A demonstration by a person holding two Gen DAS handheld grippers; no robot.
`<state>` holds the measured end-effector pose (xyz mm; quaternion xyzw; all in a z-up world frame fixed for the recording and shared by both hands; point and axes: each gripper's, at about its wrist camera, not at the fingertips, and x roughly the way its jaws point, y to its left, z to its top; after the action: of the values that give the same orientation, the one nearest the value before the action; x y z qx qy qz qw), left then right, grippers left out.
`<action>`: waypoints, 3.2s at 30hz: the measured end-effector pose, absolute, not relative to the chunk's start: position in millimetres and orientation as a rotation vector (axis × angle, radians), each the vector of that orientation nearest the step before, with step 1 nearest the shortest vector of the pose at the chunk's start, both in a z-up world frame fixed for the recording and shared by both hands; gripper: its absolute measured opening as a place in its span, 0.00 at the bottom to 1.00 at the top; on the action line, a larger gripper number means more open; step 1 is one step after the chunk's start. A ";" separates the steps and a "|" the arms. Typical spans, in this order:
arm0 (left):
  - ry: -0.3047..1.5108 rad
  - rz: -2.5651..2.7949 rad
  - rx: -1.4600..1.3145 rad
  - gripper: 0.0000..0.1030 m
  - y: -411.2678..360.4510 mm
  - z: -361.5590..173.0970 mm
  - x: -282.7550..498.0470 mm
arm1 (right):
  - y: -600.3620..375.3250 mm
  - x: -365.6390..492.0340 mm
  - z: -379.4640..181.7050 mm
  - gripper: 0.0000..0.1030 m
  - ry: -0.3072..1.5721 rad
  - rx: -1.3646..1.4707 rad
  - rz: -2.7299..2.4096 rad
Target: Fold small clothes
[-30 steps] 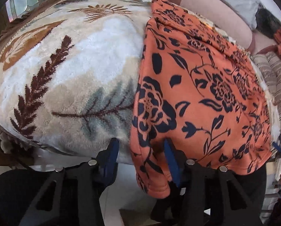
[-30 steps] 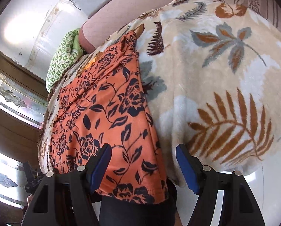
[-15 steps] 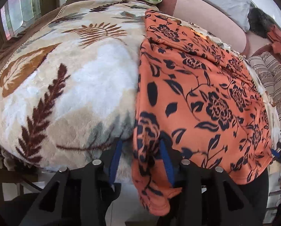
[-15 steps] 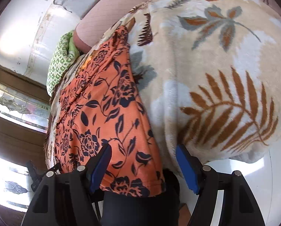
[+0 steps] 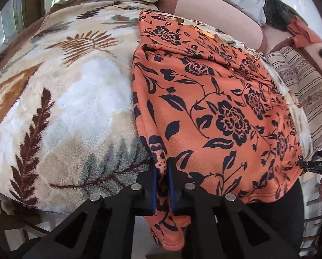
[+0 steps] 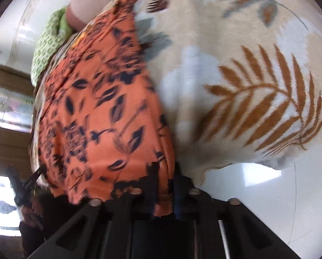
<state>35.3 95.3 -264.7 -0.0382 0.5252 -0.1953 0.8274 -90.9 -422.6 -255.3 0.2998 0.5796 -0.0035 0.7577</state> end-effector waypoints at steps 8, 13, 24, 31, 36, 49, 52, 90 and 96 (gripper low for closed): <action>1.044 -0.552 -0.179 0.07 101.1 -218.5 41.4 | -410.9 -79.6 -174.7 0.09 1.045 0.744 0.213; 0.991 -0.582 -0.190 0.07 101.8 -186.8 53.8 | -415.7 -69.7 -136.7 0.09 0.859 0.837 0.293; 0.984 -0.620 -0.216 0.07 90.2 -156.2 107.0 | -434.5 -15.3 -111.1 0.09 0.764 0.924 0.290; 0.997 -0.594 -0.276 0.07 88.2 -151.9 191.7 | -459.2 70.3 -96.3 0.09 0.731 0.938 0.246; 1.043 -0.522 -0.341 0.07 93.9 -177.5 273.2 | -476.3 159.1 -116.7 0.09 0.743 0.965 0.158; 0.961 -0.257 -0.368 0.18 94.8 -199.4 305.6 | -522.9 274.2 -234.6 0.13 0.740 1.188 -0.142; 0.973 -0.229 -0.410 0.49 91.4 -199.4 272.4 | -521.4 261.7 -224.6 0.13 0.704 1.134 -0.109; 1.024 -0.356 -0.690 0.34 67.9 -207.3 387.0 | -313.3 255.3 -231.4 0.33 1.120 0.322 0.357; 0.819 -0.232 -0.618 0.67 83.7 -187.3 315.2 | -339.5 328.5 -217.2 0.33 0.971 0.464 0.181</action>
<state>315.2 83.7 -187.3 -0.2950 0.3909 -0.1108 0.8648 328.5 -339.5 -217.2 0.2206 0.4615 0.0863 0.8549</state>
